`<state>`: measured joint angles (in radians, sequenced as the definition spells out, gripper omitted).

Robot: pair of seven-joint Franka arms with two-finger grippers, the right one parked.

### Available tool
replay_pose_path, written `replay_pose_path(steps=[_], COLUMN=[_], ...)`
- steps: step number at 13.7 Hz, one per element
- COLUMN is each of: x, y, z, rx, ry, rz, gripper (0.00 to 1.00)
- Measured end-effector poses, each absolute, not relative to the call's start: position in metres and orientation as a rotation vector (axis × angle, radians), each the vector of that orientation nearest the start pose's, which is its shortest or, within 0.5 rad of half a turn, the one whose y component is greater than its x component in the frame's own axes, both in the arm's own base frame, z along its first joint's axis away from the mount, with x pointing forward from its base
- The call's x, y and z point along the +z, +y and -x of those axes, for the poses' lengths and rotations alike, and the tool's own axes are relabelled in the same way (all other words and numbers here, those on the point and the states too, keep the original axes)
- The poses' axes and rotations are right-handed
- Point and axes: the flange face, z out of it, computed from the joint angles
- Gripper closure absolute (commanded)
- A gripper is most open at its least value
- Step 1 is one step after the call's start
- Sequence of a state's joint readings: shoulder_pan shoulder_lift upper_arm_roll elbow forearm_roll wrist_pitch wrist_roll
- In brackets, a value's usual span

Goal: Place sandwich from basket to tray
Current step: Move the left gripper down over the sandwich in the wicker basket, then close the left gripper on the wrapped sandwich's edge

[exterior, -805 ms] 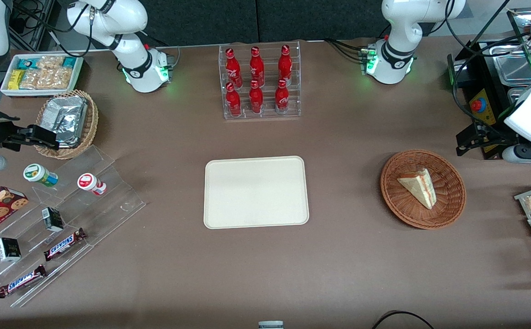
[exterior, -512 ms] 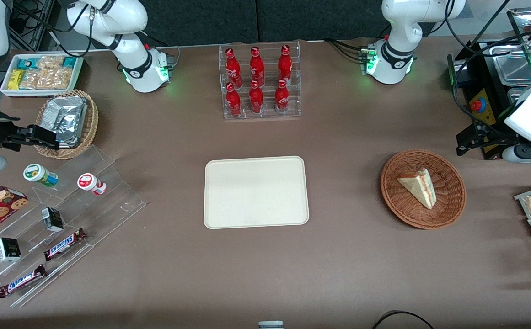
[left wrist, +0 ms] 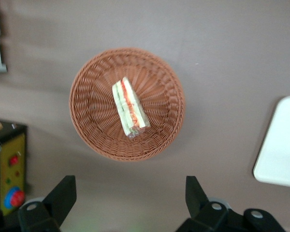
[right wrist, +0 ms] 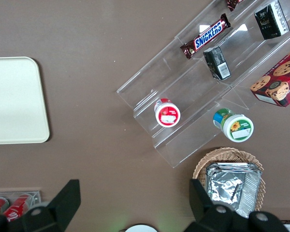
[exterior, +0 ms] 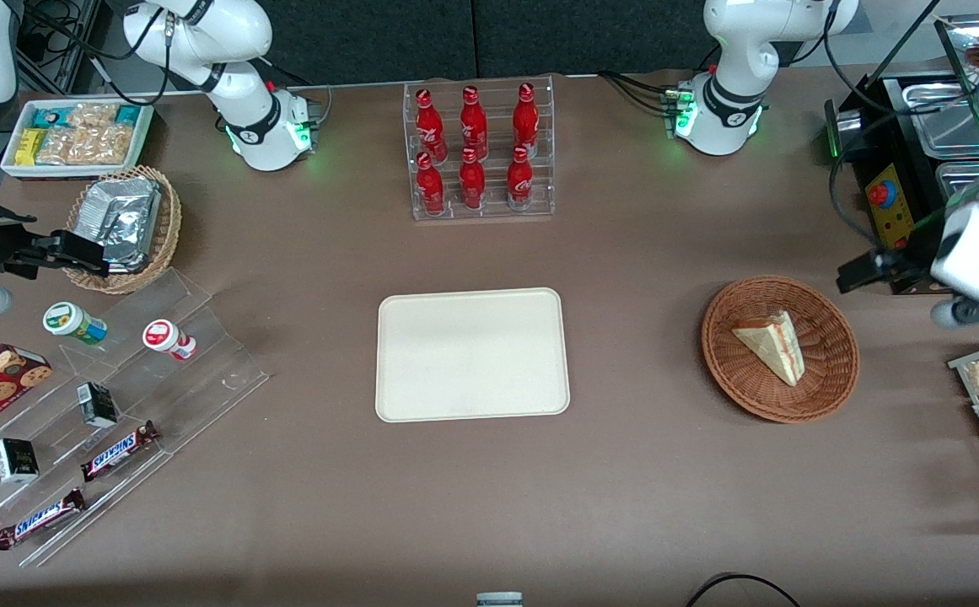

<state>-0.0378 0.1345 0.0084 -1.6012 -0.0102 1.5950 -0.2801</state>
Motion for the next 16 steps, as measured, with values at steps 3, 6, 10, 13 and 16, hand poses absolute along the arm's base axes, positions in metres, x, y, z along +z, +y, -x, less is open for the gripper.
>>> replay_pose_path(steps=[3,6,10,13,16], x=[0.474,0.419,0.365,0.328,0.285], y=[-0.019,-0.019,-0.018,-0.011,-0.001], z=[-0.603,-0.611,-0.615,-0.611,-0.597], rx=[0.33,0.307,0.37,0.331,0.278], ry=[-0.488,-0.679,-0.762,-0.79,-0.817], rz=[3.053,3.008,2.96,2.961,2.964], gripper=[0.0,0.0,0.0,0.0,0.0])
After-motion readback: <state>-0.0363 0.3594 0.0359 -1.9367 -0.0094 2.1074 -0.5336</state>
